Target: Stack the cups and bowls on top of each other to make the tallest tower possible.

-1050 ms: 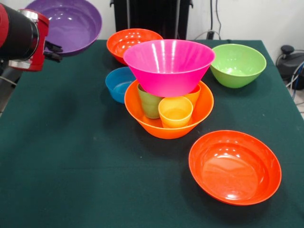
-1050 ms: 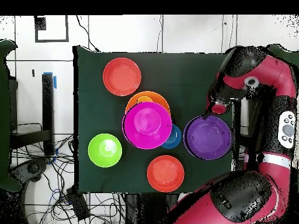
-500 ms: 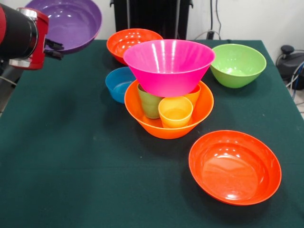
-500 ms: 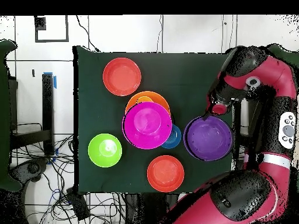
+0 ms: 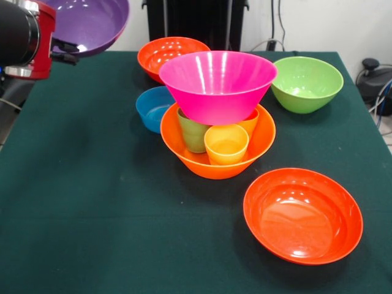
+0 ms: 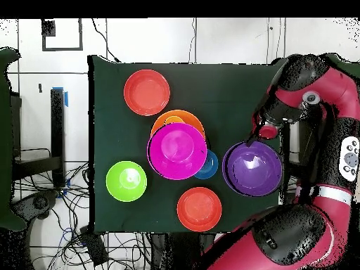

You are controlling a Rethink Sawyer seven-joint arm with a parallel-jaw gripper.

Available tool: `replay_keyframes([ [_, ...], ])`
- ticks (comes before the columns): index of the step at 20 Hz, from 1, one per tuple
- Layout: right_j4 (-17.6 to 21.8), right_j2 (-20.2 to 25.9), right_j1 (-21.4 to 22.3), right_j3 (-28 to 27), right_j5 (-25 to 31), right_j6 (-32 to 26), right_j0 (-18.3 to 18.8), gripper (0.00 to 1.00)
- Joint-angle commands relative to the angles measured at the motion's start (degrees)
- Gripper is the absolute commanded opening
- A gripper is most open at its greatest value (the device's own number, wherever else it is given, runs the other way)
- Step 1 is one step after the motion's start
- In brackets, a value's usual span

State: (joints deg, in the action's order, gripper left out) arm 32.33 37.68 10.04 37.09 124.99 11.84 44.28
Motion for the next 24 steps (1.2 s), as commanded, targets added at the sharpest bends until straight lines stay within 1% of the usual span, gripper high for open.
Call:
replay_keyframes([
  [1,-3.4,-2.5,0.5,-0.4,2.8,20.0,-2.8,0.0],
  [5,-8.6,-3.1,1.0,2.1,-1.2,24.2,-2.4,0.0],
  [7,-11.2,-3.3,1.4,3.8,-4.1,25.3,-1.8,0.0],
  [9,-13.1,-4.0,1.7,5.0,-5.0,26.8,-1.6,0.0],
  [11,-14.4,-4.1,1.5,5.1,-5.7,27.2,-1.6,0.0],
  [16,-19.2,-4.6,1.3,7.0,-8.0,31.1,-0.9,0.0],
  [18,-20.9,-4.8,1.7,8.4,-10.0,32.5,-0.6,0.0],
  [21,-23.5,-5.1,2.7,11.3,-14.5,33.9,0.0,0.0],
  [24,-26.4,-5.2,3.8,15.0,-19.1,35.4,0.9,0.0],
])
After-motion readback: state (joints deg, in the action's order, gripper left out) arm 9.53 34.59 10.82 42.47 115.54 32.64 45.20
